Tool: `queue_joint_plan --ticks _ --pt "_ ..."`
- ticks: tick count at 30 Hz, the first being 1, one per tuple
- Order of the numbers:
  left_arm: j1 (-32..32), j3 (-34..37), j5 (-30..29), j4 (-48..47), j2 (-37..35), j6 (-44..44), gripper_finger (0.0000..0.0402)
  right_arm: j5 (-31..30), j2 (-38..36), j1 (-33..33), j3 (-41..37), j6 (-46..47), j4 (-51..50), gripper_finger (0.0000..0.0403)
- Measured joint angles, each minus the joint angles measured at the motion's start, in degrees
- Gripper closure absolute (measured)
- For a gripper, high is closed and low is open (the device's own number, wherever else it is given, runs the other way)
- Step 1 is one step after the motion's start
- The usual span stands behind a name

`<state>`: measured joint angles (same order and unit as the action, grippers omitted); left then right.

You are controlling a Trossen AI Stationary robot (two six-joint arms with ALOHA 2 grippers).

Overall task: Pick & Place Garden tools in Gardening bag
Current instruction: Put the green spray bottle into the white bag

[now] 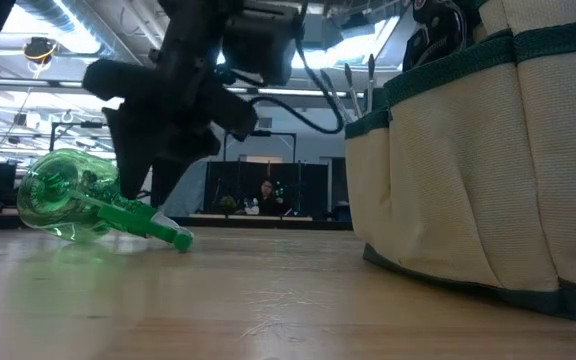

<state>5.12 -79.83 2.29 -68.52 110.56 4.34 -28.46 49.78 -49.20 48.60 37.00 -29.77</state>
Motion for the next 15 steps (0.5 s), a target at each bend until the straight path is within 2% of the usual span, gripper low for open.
queue_joint_plan --ticks 15 --pt "-0.3 4.5 0.3 5.0 0.0 0.8 0.0123 0.0 0.0 2.4 0.0 0.1 0.3 0.0402"
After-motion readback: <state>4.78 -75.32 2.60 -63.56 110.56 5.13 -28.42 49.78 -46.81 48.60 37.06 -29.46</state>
